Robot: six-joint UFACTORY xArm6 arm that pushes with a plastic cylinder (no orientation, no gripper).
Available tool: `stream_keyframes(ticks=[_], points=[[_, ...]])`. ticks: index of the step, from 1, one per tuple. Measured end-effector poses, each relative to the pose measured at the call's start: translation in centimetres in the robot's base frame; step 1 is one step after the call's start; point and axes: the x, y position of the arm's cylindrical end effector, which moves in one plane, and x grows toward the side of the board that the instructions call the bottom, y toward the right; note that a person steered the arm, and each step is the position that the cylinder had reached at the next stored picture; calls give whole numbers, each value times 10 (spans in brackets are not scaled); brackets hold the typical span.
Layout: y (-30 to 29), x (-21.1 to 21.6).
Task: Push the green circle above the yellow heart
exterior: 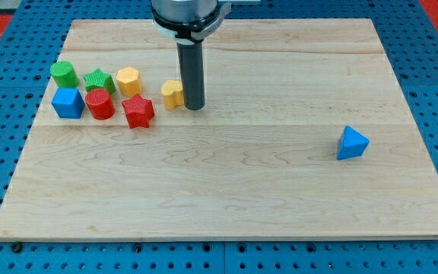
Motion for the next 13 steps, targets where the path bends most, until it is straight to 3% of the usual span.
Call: stream_keyframes(ticks=[1,3,4,5,6,7,9,11,13], points=[[-8,-22],[-92,-24],[-90,-38],[-72,-94],[-92,-138],[-153,-145],[-256,-96],[-251,-42],[-166,-88]])
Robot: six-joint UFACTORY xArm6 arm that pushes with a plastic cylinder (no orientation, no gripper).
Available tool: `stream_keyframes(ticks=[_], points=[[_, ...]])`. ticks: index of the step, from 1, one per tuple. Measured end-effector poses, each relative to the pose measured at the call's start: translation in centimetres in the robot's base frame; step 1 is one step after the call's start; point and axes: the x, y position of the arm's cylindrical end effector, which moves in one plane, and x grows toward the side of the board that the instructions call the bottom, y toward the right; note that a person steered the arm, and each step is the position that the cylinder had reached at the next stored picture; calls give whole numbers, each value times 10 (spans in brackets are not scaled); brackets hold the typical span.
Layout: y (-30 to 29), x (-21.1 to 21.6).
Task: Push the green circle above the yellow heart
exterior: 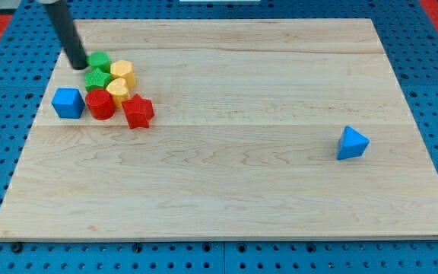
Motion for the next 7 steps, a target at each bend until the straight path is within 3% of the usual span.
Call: stream_keyframes(ticks=[1,2,4,5,7], points=[[58,-5],[71,-38],[121,-16],[83,-11],[63,-19]])
